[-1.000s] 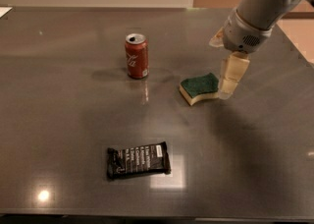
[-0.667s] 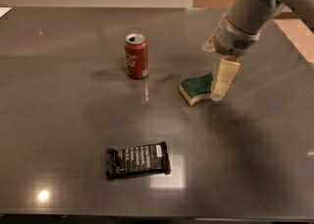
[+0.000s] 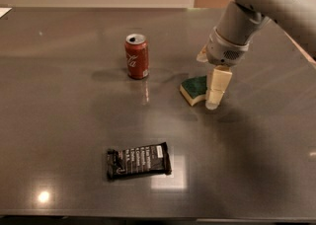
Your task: Move sponge near rxbar chocolate
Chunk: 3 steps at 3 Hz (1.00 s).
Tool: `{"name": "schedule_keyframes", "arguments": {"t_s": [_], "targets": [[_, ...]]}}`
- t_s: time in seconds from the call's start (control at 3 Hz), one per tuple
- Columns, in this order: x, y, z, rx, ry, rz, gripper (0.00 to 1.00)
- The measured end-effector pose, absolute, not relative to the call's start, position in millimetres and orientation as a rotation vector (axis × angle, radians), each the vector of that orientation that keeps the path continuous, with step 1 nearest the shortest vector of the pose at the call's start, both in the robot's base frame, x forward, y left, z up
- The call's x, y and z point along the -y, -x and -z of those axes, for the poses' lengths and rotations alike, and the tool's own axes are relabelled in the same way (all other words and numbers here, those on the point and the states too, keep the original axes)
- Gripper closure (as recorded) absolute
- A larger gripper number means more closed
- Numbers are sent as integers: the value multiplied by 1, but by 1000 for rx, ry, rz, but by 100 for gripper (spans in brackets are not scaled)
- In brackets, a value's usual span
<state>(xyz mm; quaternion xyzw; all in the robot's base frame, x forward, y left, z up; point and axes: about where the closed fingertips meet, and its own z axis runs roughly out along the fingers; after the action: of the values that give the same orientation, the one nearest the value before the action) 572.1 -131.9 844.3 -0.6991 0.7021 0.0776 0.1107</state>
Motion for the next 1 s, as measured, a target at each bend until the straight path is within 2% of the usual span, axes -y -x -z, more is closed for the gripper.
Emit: {"name": "schedule_keyframes", "arguments": {"t_s": [0.33,1.0], "targets": [[129,-567,-833,-2066,2082,-237,15],[128,-561,-833,-2063,2090,-273,61]]}}
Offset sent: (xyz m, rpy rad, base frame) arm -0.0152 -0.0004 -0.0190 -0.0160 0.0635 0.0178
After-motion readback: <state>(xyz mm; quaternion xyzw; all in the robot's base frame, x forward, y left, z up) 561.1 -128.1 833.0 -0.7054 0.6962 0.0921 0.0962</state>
